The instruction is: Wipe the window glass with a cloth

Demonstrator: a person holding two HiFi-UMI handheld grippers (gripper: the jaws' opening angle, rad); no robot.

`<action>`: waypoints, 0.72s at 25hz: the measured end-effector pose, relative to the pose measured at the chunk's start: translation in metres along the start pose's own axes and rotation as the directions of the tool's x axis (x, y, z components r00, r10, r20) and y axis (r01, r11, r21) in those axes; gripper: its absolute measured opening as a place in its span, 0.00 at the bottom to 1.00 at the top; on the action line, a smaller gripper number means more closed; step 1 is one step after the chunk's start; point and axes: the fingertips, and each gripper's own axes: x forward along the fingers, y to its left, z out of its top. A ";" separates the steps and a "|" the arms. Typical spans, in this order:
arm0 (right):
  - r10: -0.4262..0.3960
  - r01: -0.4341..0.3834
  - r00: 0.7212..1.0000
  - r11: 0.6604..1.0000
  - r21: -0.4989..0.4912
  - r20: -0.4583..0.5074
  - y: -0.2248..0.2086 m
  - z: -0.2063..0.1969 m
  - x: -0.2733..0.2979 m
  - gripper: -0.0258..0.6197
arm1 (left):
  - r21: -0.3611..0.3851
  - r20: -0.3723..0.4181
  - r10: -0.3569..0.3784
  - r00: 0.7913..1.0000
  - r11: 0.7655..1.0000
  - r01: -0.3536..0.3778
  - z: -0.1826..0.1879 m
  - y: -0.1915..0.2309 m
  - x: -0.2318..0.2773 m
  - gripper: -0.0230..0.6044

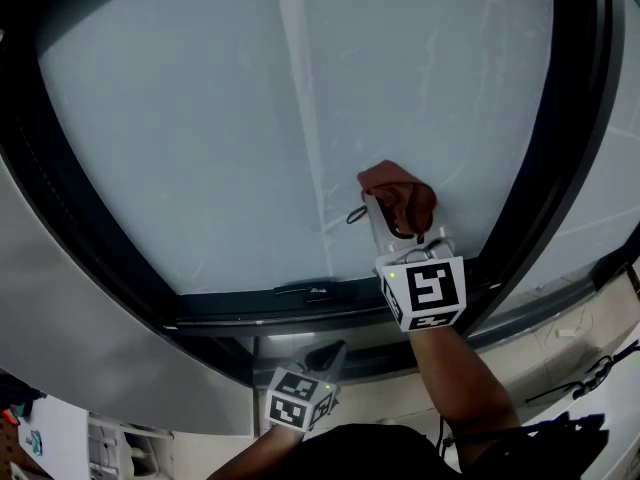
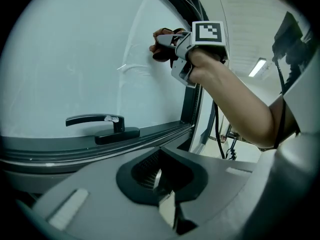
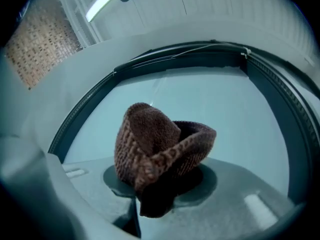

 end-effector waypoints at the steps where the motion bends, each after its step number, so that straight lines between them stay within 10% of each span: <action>1: -0.010 0.010 1.000 1.000 -0.018 0.022 -0.008 0.011 0.004 0.24 | 0.001 0.000 0.002 1.000 1.000 -0.002 0.000 0.000 0.000 0.06; 18: -0.068 0.075 0.995 0.990 -0.117 0.067 -0.046 0.053 0.044 0.24 | -0.001 0.005 0.021 1.000 1.000 -0.021 0.001 -0.002 -0.004 0.06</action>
